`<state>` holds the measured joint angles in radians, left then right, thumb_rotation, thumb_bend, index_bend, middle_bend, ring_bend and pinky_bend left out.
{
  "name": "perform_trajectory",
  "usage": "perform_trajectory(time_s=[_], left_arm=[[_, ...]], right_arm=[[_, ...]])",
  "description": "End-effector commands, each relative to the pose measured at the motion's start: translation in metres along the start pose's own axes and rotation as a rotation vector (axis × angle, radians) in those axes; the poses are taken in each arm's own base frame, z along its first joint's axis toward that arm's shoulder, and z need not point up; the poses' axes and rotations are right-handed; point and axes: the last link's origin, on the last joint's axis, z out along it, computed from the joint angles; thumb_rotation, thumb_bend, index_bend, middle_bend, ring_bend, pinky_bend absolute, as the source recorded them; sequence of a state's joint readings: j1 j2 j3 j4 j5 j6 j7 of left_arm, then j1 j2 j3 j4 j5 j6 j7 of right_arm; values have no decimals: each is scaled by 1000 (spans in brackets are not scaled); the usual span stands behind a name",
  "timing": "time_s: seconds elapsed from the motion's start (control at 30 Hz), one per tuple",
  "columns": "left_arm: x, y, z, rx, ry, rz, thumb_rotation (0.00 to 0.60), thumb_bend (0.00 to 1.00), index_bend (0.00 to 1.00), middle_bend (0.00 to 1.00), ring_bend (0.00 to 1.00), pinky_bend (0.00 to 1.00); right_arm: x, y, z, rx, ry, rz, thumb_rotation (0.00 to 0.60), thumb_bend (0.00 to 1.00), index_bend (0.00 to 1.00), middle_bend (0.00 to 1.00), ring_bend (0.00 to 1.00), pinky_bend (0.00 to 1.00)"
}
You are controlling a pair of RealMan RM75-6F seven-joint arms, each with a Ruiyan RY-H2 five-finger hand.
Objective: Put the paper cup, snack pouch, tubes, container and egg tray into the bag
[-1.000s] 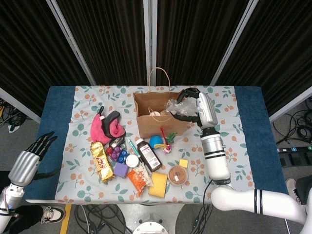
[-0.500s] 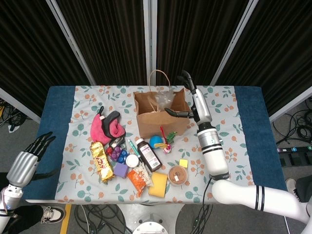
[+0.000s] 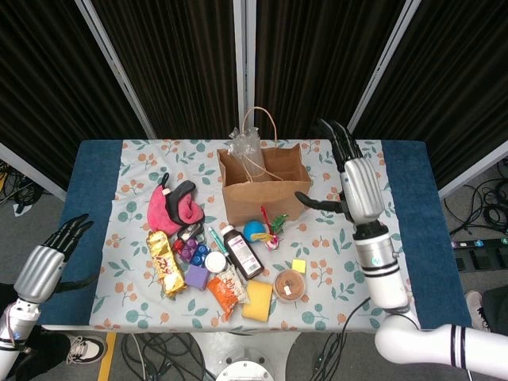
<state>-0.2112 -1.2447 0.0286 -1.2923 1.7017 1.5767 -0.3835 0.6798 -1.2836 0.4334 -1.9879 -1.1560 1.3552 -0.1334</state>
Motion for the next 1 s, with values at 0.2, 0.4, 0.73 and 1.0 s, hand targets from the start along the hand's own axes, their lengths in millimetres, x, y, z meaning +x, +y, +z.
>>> perform_trajectory(time_s=[0.2,0.4,0.73,1.0], left_arm=[[-1,5,0,-16,3,1,600,31,97,144,109,259],[0,6,-5,-9,11,-1,600,30,97,144,109,259],[5,0,-9,7,23,19,600,31,97,144,109,259],[5,-4,-10,13,27,22,600,30,97,144,109,259]], right_arm=[[-15,49,-118,-241,-458,-255,600,1,63,135,12,96],[-47,65,-141,-256,-656,-329,600,0,66,146,14,78],[-86,74,-141,-238,-786,-448,600,0,95,151,18,34],[-116,67,-142,-183,-811,-504,600,36,98,160,20,32]])
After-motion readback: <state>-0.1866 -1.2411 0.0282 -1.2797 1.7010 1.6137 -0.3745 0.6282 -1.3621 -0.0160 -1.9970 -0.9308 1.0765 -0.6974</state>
